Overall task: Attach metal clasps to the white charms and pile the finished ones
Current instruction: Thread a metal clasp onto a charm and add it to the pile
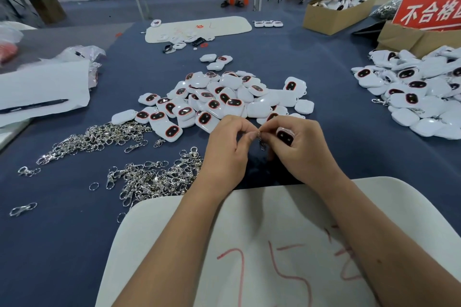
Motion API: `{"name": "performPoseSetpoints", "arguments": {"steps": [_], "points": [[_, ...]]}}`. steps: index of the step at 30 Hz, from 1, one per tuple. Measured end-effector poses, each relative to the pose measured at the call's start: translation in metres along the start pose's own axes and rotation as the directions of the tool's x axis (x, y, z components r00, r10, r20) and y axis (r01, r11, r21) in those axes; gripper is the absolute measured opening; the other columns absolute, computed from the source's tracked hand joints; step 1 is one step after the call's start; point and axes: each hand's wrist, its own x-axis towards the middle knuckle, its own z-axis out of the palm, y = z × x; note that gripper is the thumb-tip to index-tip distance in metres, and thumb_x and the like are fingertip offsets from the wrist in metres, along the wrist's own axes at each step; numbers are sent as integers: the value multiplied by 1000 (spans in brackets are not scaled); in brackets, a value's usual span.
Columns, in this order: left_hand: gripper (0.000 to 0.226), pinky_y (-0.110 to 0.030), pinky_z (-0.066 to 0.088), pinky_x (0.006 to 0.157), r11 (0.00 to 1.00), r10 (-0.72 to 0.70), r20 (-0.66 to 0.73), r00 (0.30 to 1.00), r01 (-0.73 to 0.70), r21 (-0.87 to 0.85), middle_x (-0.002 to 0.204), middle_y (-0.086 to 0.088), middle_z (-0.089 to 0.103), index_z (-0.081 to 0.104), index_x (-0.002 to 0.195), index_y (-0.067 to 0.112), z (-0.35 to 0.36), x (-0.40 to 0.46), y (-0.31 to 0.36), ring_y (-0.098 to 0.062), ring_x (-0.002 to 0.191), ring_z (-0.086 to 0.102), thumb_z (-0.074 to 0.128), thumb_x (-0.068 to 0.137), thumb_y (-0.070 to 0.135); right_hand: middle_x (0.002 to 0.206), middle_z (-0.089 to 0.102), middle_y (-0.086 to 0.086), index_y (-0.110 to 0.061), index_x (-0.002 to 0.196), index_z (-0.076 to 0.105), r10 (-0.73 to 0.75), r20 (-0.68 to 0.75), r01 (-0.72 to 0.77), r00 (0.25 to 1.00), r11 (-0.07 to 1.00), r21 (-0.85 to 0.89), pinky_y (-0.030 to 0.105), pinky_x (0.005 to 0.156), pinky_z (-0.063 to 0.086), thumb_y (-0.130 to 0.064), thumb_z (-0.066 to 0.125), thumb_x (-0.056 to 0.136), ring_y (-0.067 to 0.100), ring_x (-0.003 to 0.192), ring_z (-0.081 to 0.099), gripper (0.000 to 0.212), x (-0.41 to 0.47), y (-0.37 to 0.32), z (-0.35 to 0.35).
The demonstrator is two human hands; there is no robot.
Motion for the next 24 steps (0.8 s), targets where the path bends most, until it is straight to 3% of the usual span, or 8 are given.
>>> {"name": "performPoseSetpoints", "arguments": {"steps": [2, 4, 8, 18, 24], "points": [[14, -9, 38, 82, 1000, 13, -19, 1000, -13, 2, 96, -4, 64, 68, 89, 11, 0, 0, 0, -11, 92, 55, 62, 96, 1, 79, 74, -11, -13, 86, 79, -24, -40, 23, 999, 999, -25, 13, 74, 47, 2, 74, 88, 4, 79, 67, 16, -1, -1, 1], [16, -10, 38, 81, 999, 34, -40, 999, -34, 2, 94, -1, 63, 66, 87, 14, 1, 0, 1, -8, 89, 54, 62, 95, 1, 81, 74, -8, -11, 87, 79, -57, -82, 54, 995, 998, -40, 21, 72, 52, 3, 73, 88, 8, 77, 68, 16, -2, -1, 2], [13, -26, 46, 80, 997, 71, -97, 993, -74, -32, 94, -1, 62, 67, 88, 9, 1, 1, 1, -13, 88, 56, 61, 95, -1, 82, 73, -5, -12, 88, 76, -104, -143, 104, 984, 995, -10, 37, 65, 55, 2, 71, 91, 12, 66, 67, 15, -4, -4, 4], [16, -15, 38, 74, 989, 135, -187, 973, -143, -29, 88, 2, 62, 65, 89, 9, 4, -1, 8, 0, 81, 52, 58, 96, -3, 79, 69, 0, -6, 86, 72, -131, -256, 146, 958, 988, 42, 20, 60, 49, 7, 67, 91, 17, 60, 68, 15, -6, -8, 11], [19, -21, 40, 70, 992, 101, -213, 972, -115, -52, 80, 7, 60, 62, 87, 13, 6, -4, 9, -10, 76, 53, 54, 99, -1, 80, 70, 2, -6, 87, 71, -88, -239, 115, 967, 988, 101, 22, 60, 49, 6, 67, 93, 18, 59, 69, 14, -5, -10, 13]]}}
